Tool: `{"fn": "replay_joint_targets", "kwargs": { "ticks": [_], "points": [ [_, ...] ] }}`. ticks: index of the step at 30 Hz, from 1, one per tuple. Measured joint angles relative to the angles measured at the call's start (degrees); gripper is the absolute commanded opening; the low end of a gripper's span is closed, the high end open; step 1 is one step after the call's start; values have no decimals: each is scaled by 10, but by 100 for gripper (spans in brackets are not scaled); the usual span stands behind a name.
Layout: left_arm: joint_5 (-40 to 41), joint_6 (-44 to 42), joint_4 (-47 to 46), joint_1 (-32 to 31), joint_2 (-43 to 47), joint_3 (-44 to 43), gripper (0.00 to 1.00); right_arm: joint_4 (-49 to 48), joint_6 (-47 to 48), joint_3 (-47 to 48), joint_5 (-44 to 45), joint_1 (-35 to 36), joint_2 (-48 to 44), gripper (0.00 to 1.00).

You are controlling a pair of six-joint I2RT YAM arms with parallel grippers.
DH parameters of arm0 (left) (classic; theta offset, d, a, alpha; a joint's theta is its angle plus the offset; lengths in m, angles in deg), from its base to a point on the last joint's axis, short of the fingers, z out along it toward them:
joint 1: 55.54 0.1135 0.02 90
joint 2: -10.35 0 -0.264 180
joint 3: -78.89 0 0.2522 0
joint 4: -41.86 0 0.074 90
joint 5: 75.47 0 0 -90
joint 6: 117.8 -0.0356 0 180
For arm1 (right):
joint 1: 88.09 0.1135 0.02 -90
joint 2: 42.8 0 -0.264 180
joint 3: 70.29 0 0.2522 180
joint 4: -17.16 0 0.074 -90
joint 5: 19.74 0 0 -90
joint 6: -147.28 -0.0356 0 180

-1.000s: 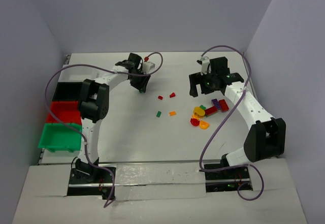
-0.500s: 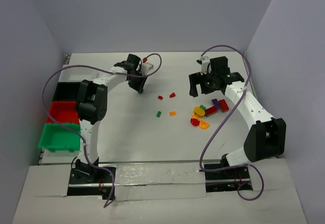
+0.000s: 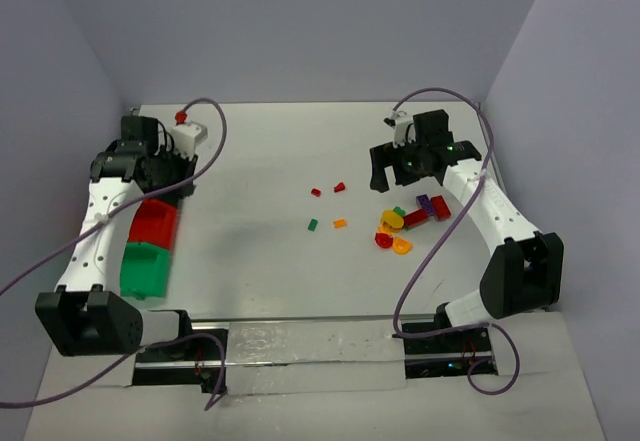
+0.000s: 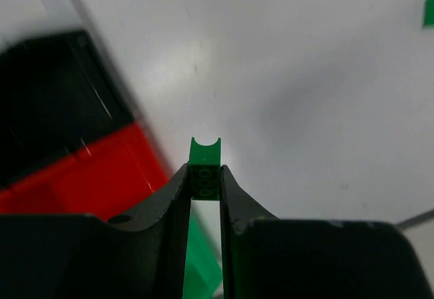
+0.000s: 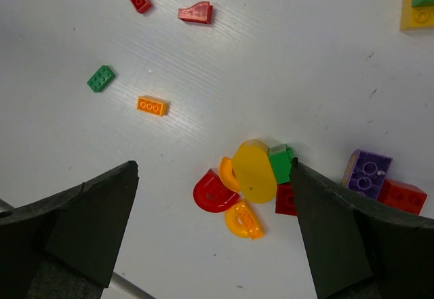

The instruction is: Sort the legos into containers by color

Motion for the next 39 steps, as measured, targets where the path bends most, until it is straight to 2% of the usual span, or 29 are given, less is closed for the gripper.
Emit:
{"fn": "replay_joint_targets", "kwargs": {
  "ticks": [3, 6, 12, 20, 25, 28, 30, 33, 39],
  "points": [
    [41, -11, 53, 24, 17, 58, 0, 5, 3, 9, -5, 0, 5, 100],
    [86, -16, 99, 83, 16, 100, 0, 6, 4, 19, -10, 0, 13, 100],
    [160, -21, 162, 205, 23, 104, 0, 8, 4, 27, -22, 2, 32, 100],
    [205, -76, 176, 326, 47, 115, 0, 16, 4, 50, -33, 3, 54, 100],
    [214, -100, 162, 364, 43, 145, 3, 18, 3, 55, -38, 3, 56, 100],
    [213, -106, 149, 369, 29, 153, 12, 19, 3, 56, -39, 3, 56, 100],
    [212, -107, 135, 369, 18, 154, 30, 20, 3, 56, -39, 3, 56, 100],
    [207, -108, 118, 369, 9, 155, 51, 22, 3, 56, -39, 3, 56, 100],
    [193, -111, 109, 368, 6, 144, 64, 22, 3, 56, -38, 4, 56, 100]
  ]
}}
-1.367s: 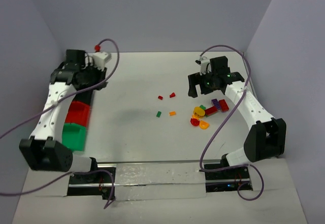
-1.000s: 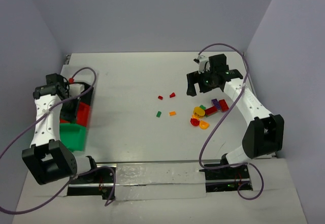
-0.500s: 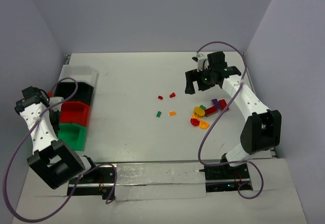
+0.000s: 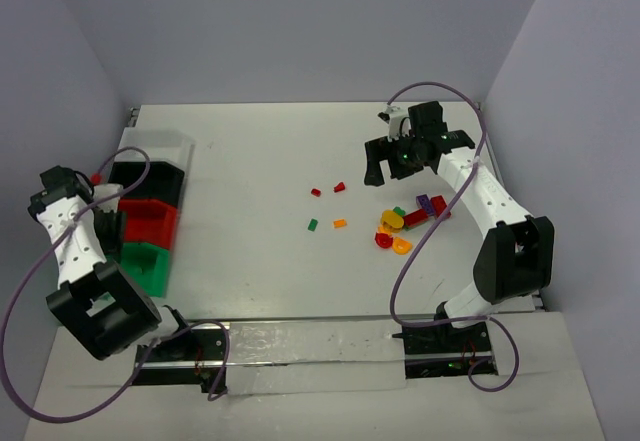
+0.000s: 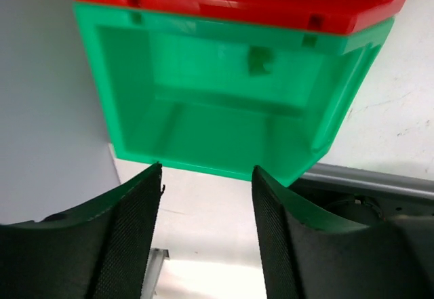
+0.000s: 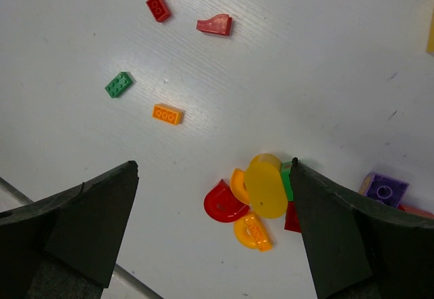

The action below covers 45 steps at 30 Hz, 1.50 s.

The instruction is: Sort the legos into containers by color

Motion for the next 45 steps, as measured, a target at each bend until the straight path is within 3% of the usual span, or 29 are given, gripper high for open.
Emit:
{"fn": "replay_joint_targets", "kwargs": {
  "ticks": [6, 11, 16, 22, 31, 37, 45],
  "points": [
    [-26, 11, 13, -53, -11, -116, 61, 2, 0, 0, 4, 0, 0, 100],
    [-76, 84, -16, -284, -20, -223, 58, 11, 0, 2, 8, 0, 0, 100],
    [-113, 177, -94, -523, -94, -245, 55, 16, 0, 2, 18, -3, 0, 100],
    [-87, 284, -161, -684, -260, -275, 50, 26, -9, 2, 41, -47, 1, 100],
    [-63, 388, -188, -792, -401, -313, 54, 29, -30, -4, 67, -135, 2, 100],
    [-60, 423, -194, -798, -471, -355, 54, 30, -33, -12, 68, -136, 2, 100],
    [-10, 443, -195, -802, -501, -355, 54, 30, -33, -12, 64, -136, 2, 100]
  ]
}}
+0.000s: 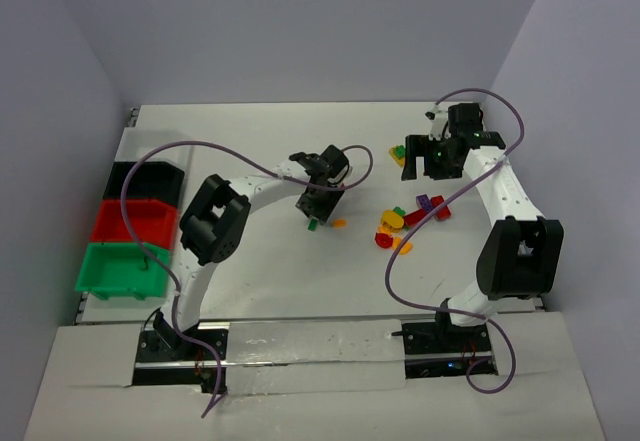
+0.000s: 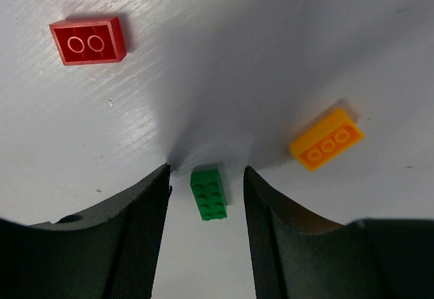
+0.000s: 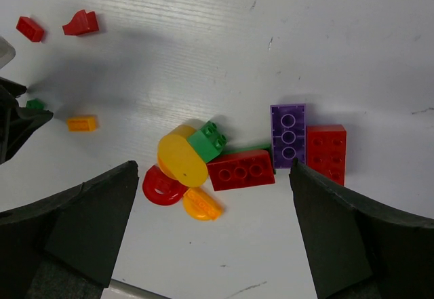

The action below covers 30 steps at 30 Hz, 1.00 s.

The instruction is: Sort the legos into containers by color

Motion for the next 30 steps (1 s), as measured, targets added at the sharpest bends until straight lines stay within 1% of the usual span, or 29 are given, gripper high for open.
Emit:
{"fn": "replay_joint_targets", "kwargs": {
  "ticks": [7, 12, 17, 19, 20, 22, 23, 25, 28, 30],
  "points": [
    [16, 10, -4, 0, -3, 5, 50, 0, 0, 0, 0, 0, 0, 100],
    [8, 11, -21, 0, 7, 24, 44, 1, 0, 0, 0, 0, 0, 100],
    [1, 13, -29, 0, 18, 42, 39, 1, 0, 0, 0, 0, 0, 100],
    [-2, 14, -31, 0, 22, 48, 35, 2, 0, 0, 0, 0, 0, 100],
    [-3, 14, -32, 0, 24, 51, 34, 2, 0, 0, 0, 0, 0, 100],
    [-6, 14, -34, 0, 29, 59, 26, 4, 0, 0, 0, 0, 0, 100],
    [-8, 14, -35, 0, 31, 63, 23, 4, 0, 0, 0, 0, 0, 100],
    [-14, 12, -35, 0, 36, 69, 9, 7, 0, 2, 0, 0, 0, 100],
    [-19, 4, -33, 0, 38, 70, 0, 9, 1, 7, 0, 0, 0, 100],
    [-24, -8, -29, 3, 40, 71, 0, 10, 1, 9, 0, 1, 0, 100]
  ]
}}
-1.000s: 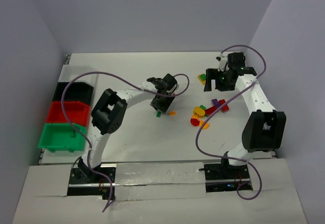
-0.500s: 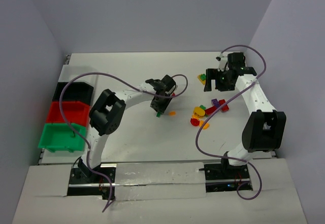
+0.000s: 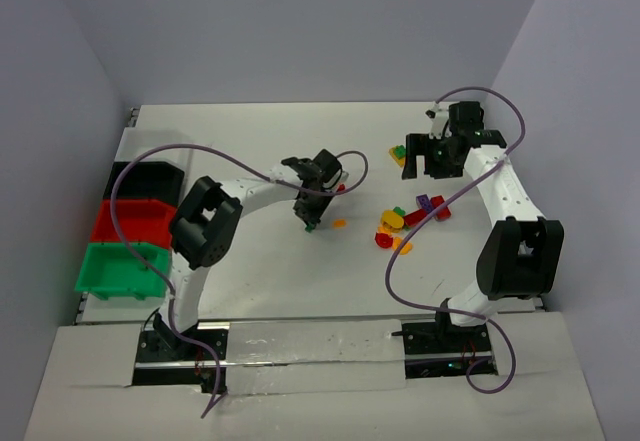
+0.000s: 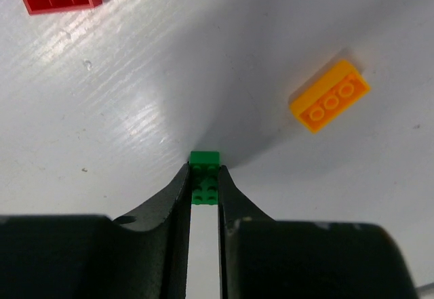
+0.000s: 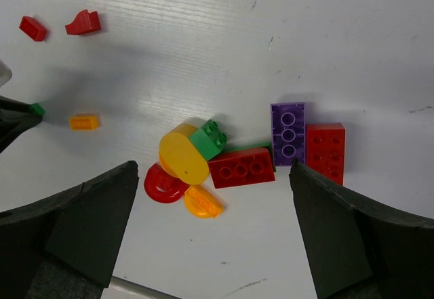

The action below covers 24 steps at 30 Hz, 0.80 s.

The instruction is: Sort the legos into containers by color

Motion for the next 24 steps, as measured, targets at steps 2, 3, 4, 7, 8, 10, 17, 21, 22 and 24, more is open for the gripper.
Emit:
{"fn": "replay_joint_targets", "kwargs": {
  "ticks": [2, 3, 4, 7, 8, 10, 17, 21, 22, 24],
  "points": [
    [-7, -17, 5, 8, 12, 9, 0, 0, 0, 2, 0, 3, 0, 100],
    [-10, -26, 9, 13, 21, 15, 0, 0, 0, 2, 0, 4, 0, 100],
    [-14, -36, 12, 22, 36, 22, 0, 0, 0, 2, 0, 6, 0, 100],
    [-26, -67, 33, 74, 109, 50, 0, 1, 0, 3, 2, 19, 0, 100],
    [-29, -77, 40, 103, 140, 56, 0, 2, 0, 4, 2, 27, 1, 100],
    [-36, -100, 44, 175, 211, 76, 0, 2, 1, 9, 2, 42, 2, 100],
    [20, -168, 84, 416, 429, 178, 0, 3, 2, 26, 2, 66, 19, 100],
    [28, -209, 131, 512, 475, 223, 0, 3, 3, 31, 7, 70, 33, 100],
    [27, -219, 139, 543, 478, 231, 0, 3, 3, 32, 7, 70, 36, 100],
    [28, -237, 149, 599, 484, 251, 0, 4, 3, 32, 9, 72, 41, 100]
  ]
}}
